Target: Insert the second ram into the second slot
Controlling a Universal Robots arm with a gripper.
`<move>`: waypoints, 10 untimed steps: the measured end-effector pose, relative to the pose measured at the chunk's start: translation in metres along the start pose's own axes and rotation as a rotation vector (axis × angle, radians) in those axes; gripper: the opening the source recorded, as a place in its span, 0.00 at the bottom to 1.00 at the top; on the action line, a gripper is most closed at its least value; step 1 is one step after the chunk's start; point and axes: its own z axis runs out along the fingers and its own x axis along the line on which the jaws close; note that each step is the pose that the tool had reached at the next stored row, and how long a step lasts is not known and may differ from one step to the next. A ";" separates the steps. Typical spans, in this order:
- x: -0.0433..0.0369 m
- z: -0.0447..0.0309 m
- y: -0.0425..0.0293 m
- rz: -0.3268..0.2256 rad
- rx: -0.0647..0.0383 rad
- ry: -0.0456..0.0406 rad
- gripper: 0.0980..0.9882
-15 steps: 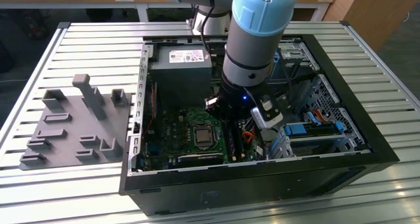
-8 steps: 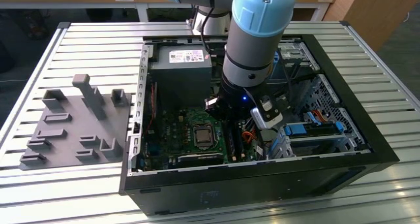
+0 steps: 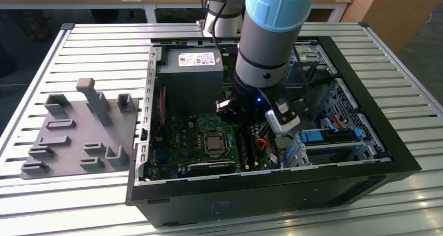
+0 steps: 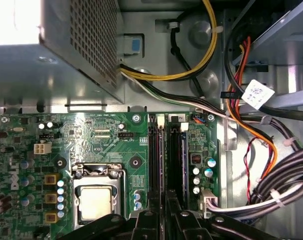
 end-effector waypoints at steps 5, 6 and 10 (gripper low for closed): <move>0.0001 -0.0058 0.0003 0.000 0.000 -0.0001 0.04; 0.0001 -0.0059 0.0003 0.000 0.000 -0.0001 0.01; 0.0001 -0.0055 0.0002 0.000 0.000 -0.0001 0.01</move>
